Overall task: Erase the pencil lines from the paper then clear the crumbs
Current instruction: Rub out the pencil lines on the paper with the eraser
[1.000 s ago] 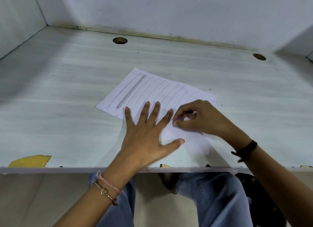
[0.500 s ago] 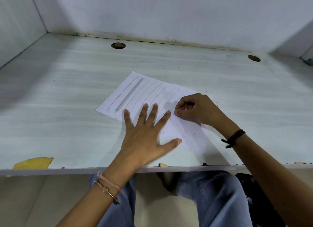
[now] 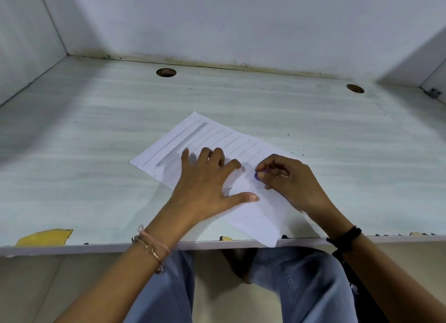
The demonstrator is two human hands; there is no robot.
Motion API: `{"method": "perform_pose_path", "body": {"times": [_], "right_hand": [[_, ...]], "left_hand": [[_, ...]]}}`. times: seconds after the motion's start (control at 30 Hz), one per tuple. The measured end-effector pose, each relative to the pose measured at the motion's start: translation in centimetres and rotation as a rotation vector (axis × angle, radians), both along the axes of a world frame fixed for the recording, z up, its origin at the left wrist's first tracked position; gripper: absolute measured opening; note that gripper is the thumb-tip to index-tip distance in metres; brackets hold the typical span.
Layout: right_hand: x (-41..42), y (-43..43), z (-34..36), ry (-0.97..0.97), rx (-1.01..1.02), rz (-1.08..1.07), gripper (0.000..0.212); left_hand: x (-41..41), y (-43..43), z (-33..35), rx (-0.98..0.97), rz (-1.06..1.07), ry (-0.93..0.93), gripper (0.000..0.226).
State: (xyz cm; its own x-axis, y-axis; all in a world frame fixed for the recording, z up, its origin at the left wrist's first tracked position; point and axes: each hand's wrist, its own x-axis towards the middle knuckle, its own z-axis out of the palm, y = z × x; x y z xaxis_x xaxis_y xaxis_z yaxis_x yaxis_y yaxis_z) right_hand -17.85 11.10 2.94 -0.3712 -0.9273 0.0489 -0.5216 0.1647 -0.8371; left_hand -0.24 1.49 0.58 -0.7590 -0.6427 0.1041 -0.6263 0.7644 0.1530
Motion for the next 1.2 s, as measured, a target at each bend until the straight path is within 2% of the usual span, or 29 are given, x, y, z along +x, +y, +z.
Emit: {"method": "perform_pose_path", "body": {"times": [0.1, 0.2, 0.33, 0.47, 0.63, 0.77, 0.9, 1.03, 1.2], "right_hand": [[0.0, 0.1, 0.3, 0.092, 0.063, 0.026, 0.015], [-0.2, -0.6, 0.6, 0.155, 0.100, 0.019, 0.012], [0.1, -2.1, 0.8, 0.191, 0.082, -0.031, 0.007], [1.9, -1.6, 1.2, 0.200, 0.127, 0.169, 0.007], [0.0, -3.0, 1.6, 0.309, 0.107, 0.052, 0.007], [1.4, -1.9, 1.9, 0.258, 0.179, 0.240, 0.009], [-0.4, -3.1, 2.0, 0.319, 0.127, 0.049, 0.007], [1.4, -2.1, 2.3, 0.273, 0.193, 0.251, 0.008], [0.0, -3.2, 2.4, 0.351, 0.141, 0.112, 0.008]], "left_hand": [[-0.8, -1.2, -0.8, 0.082, -0.082, 0.058, 0.097], [-0.9, -1.6, -1.6, 0.162, -0.108, -0.002, 0.098], [-1.0, -1.6, -1.9, 0.144, -0.094, -0.059, 0.096], [-1.3, -1.7, -2.1, 0.117, -0.097, -0.100, 0.098], [-1.2, -1.8, -2.2, 0.126, -0.092, -0.066, 0.096], [-1.3, -1.8, -2.3, 0.107, -0.104, -0.087, 0.098], [-1.3, -1.8, -2.3, 0.121, -0.095, -0.056, 0.096], [-1.4, -1.9, -2.3, 0.099, -0.107, -0.090, 0.098], [-1.3, -1.8, -2.3, 0.118, -0.097, -0.071, 0.096]]}}
